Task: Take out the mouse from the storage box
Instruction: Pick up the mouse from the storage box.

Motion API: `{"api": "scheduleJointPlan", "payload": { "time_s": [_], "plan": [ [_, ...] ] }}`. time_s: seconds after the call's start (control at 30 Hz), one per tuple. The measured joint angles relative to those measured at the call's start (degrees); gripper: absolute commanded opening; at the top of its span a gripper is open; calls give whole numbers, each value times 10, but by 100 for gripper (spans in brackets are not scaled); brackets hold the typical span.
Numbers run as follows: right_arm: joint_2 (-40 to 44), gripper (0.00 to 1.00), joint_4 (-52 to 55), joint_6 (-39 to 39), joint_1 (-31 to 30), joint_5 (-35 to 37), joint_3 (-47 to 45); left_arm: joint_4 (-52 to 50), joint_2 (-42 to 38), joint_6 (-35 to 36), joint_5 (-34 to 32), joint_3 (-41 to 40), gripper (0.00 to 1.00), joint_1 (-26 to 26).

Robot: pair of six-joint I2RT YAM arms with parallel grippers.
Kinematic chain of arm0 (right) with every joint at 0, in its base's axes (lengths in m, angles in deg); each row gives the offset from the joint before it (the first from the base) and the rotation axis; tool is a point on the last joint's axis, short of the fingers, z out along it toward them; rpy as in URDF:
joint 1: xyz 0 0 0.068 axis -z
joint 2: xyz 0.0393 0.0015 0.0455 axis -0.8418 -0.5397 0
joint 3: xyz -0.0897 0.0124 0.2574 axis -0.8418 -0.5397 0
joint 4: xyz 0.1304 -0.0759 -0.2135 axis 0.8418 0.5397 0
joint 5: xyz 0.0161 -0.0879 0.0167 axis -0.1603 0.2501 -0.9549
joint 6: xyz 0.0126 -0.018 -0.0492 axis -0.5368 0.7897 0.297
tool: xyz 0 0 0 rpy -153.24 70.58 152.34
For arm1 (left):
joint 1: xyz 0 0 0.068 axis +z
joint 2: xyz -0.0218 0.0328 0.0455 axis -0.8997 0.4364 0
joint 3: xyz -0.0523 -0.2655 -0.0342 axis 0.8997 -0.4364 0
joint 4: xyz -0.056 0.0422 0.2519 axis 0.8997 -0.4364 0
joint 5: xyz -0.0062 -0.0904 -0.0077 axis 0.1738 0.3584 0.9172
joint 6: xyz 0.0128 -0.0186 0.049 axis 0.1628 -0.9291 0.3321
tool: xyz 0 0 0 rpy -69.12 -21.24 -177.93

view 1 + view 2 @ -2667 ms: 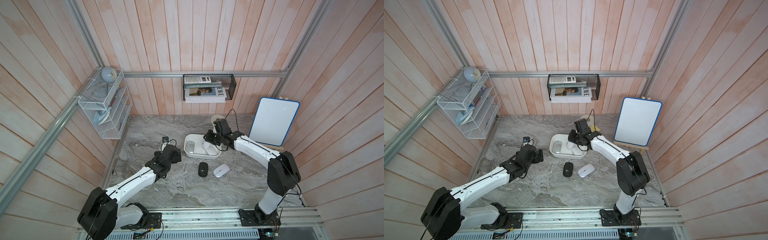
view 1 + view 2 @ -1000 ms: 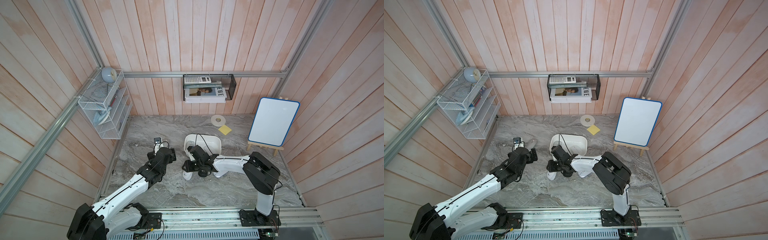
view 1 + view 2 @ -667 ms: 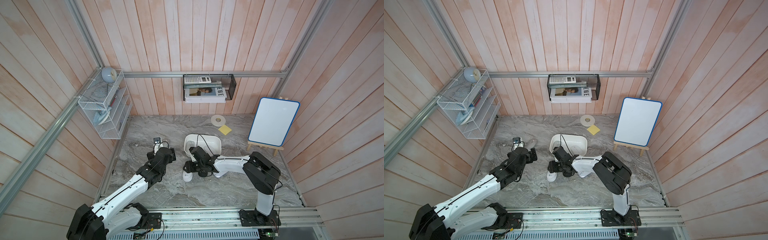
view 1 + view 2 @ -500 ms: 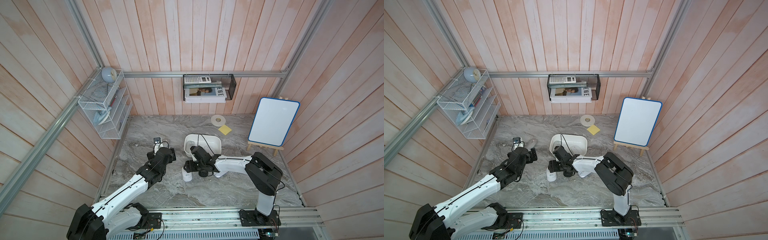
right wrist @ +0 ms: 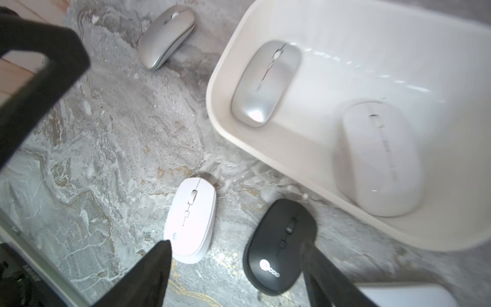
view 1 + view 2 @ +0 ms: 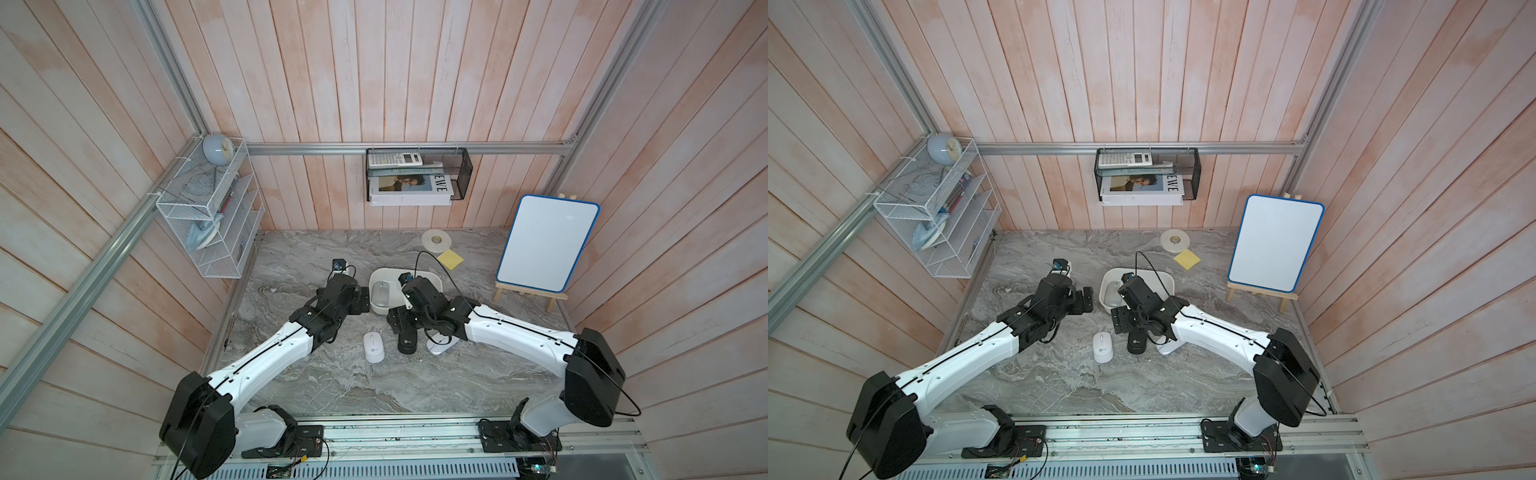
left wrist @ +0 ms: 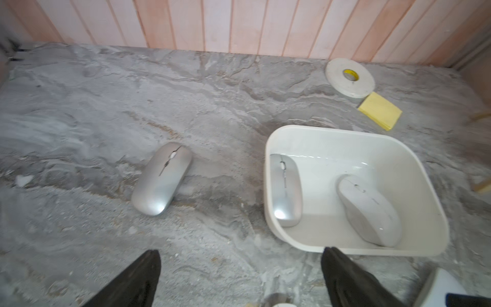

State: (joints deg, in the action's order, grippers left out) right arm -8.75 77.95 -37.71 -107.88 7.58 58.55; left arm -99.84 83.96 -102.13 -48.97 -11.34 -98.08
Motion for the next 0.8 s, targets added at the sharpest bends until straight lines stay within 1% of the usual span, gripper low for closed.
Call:
{"api": "scheduleJointPlan", "payload": {
  "time_s": [0.07,0.13,0.27,0.37,0.47,0.6,0.8],
  "plan": [
    [35,81,2,4,9,29,-20,-21,52,18,38,60,100,-2],
    [64,81,2,7,19,50,-49,-46,105,36,60,120,100,-8],
    [100,82,4,9,37,74,-99,-114,205,59,71,239,99,-26],
    [107,82,5,9,40,85,-115,-158,258,61,70,304,99,-33],
    [115,82,4,8,41,94,-127,-197,298,51,64,352,98,-35],
    [133,82,4,6,50,102,-143,-234,339,24,53,393,98,-38],
    [156,83,2,-2,66,106,-162,-267,401,-22,41,433,92,-45]
  ]
}}
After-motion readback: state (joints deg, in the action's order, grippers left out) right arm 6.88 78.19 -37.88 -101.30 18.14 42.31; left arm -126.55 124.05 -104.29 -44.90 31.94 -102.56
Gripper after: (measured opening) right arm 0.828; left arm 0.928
